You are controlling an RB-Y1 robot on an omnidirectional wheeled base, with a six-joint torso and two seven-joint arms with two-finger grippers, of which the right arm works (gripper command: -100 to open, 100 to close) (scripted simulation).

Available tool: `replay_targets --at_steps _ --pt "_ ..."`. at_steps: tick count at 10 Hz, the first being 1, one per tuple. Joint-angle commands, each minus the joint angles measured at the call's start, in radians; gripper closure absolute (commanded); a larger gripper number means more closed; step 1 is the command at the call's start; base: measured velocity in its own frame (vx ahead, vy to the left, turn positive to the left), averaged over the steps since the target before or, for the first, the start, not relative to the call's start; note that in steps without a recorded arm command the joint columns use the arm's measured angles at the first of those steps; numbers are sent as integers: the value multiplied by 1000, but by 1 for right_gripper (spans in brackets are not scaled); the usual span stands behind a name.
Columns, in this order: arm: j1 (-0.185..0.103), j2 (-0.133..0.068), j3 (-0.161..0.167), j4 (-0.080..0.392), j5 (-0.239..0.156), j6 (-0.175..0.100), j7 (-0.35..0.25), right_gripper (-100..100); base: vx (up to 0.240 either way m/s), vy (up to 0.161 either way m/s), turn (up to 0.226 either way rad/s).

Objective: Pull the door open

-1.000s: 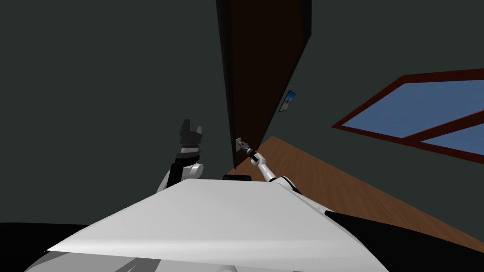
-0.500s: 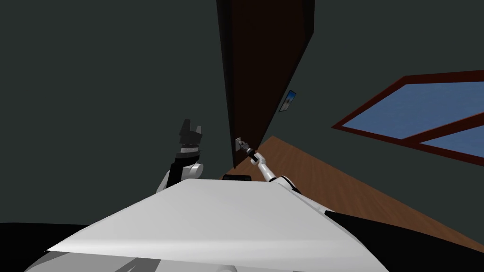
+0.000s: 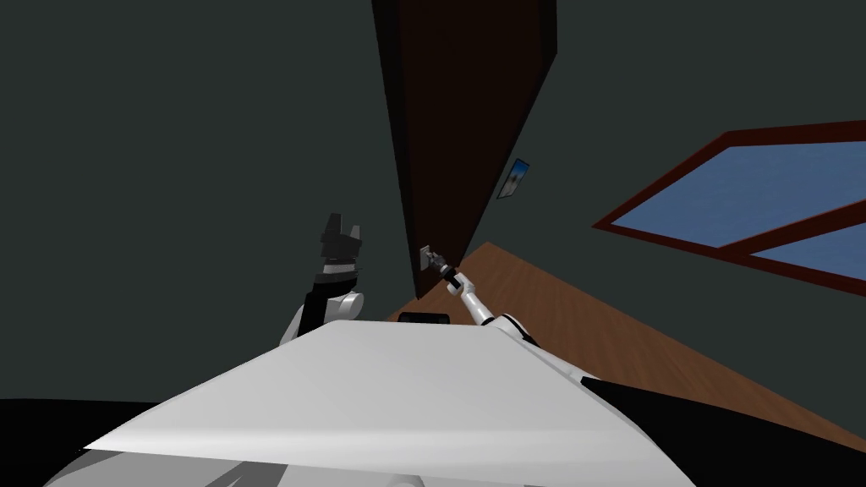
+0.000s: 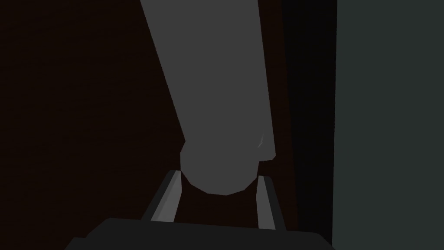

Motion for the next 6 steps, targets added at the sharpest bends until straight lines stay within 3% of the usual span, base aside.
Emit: replay_targets --at_steps 1,2,6 --pt "3 1 23 0 -36 3 -50 100 -82 -88 7" --pt "3 1 23 0 -36 3 -58 100 -55 -64 3" --pt "2 -2 64 -15 -117 13 -165 100 -41 -57 8"
